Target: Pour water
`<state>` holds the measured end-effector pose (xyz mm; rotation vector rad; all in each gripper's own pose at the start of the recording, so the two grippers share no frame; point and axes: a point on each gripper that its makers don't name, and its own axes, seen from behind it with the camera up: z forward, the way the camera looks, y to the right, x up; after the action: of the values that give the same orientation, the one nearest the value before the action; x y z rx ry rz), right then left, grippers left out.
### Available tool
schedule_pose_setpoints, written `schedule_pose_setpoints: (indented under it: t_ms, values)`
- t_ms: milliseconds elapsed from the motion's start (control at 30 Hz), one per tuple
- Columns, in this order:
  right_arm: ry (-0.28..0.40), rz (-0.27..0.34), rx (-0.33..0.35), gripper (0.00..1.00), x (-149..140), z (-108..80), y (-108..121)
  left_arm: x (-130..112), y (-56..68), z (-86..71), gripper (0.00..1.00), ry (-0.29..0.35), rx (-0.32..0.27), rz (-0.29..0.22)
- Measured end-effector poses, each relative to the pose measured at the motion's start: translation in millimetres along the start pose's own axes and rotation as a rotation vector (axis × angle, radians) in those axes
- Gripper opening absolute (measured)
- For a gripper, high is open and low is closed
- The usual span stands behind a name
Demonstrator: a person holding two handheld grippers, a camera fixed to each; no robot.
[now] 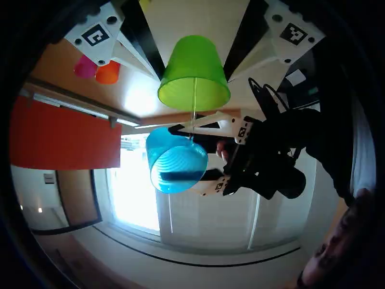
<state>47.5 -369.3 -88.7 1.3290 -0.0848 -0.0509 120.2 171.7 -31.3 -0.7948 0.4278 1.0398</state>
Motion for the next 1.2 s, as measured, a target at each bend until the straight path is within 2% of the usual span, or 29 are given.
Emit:
schedule_pose_setpoints:
  t_ms: [1200]
  values:
    - [0.005,-0.006,0.001,0.86,1.8,-1.1,-0.7,-0.5,-1.2,1.5,0.81,-0.002,-0.003,0.029]
